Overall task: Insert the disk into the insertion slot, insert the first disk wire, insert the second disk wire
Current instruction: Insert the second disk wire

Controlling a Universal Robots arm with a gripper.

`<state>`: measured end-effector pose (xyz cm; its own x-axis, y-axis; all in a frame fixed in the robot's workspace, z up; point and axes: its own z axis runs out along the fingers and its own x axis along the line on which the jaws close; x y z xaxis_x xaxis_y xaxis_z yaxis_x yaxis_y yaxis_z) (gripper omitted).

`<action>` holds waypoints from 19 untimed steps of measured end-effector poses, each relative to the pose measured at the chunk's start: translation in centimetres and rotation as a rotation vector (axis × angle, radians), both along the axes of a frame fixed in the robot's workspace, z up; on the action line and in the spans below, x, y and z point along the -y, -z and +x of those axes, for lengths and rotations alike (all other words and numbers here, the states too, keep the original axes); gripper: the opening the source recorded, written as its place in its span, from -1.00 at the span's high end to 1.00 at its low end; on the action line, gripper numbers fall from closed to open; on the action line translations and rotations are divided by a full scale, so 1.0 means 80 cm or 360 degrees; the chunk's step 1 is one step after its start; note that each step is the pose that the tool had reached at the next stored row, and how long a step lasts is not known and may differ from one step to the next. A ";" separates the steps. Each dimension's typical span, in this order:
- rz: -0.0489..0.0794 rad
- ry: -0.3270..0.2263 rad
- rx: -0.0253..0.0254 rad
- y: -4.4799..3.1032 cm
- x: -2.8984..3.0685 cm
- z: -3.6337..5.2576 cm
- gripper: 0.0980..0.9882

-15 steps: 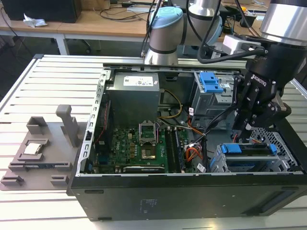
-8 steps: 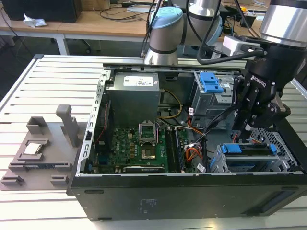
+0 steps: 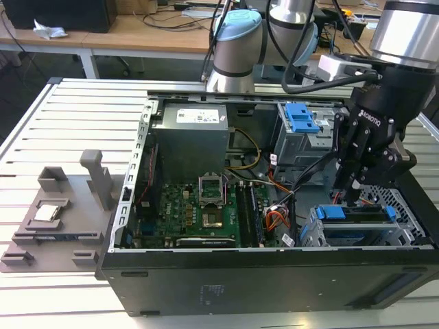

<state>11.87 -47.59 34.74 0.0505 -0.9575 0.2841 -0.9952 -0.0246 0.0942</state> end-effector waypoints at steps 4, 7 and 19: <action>-0.0020 -0.0063 -0.00018 -0.0001 0.0000 0.000 0.44; -0.0021 -0.0088 -0.00046 0.0026 -0.0010 0.003 0.44; -0.0034 -0.0087 -0.00097 0.0211 -0.0016 0.009 0.44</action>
<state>12.59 -47.46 33.05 0.1046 -0.9469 0.3041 -0.9919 -0.0770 0.1014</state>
